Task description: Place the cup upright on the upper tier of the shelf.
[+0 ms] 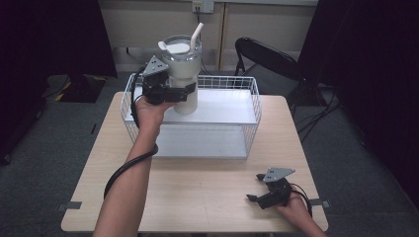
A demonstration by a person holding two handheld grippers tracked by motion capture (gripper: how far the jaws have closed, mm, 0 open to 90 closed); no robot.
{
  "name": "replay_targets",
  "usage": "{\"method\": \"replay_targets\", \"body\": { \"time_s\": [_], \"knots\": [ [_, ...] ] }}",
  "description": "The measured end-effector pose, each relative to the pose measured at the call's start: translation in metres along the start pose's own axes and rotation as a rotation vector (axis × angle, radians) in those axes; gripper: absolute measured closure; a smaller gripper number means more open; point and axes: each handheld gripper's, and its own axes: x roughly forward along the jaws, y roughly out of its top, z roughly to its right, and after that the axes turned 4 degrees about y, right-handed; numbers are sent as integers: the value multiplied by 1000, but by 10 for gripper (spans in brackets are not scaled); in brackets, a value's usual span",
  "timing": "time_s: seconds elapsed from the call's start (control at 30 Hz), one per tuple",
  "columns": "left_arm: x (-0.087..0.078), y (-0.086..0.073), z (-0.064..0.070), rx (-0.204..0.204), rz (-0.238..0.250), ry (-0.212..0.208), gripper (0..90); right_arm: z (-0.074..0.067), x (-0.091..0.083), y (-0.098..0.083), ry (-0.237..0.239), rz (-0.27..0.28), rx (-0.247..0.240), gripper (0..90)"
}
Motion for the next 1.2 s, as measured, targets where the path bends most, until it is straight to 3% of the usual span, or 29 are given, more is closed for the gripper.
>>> {"method": "replay_targets", "body": {
  "time_s": [0.17,0.47,0.57,0.93,1.2],
  "knots": [
    [0,-4,1,-15,22,7,97,0,-1,0,-1,0,0,128],
    [-6,-15,-1,-21,-10,-5,106,0,-1,-1,-2,2,0,128],
    [-11,-20,-2,-47,-3,-20,120,0,-1,-1,-2,2,0,128],
    [-24,-26,-6,-55,-23,-18,156,0,-1,-1,-1,2,0,128],
    [-35,-28,-5,-33,-46,-12,156,0,-1,-1,1,2,-2,127]
  ]
}}
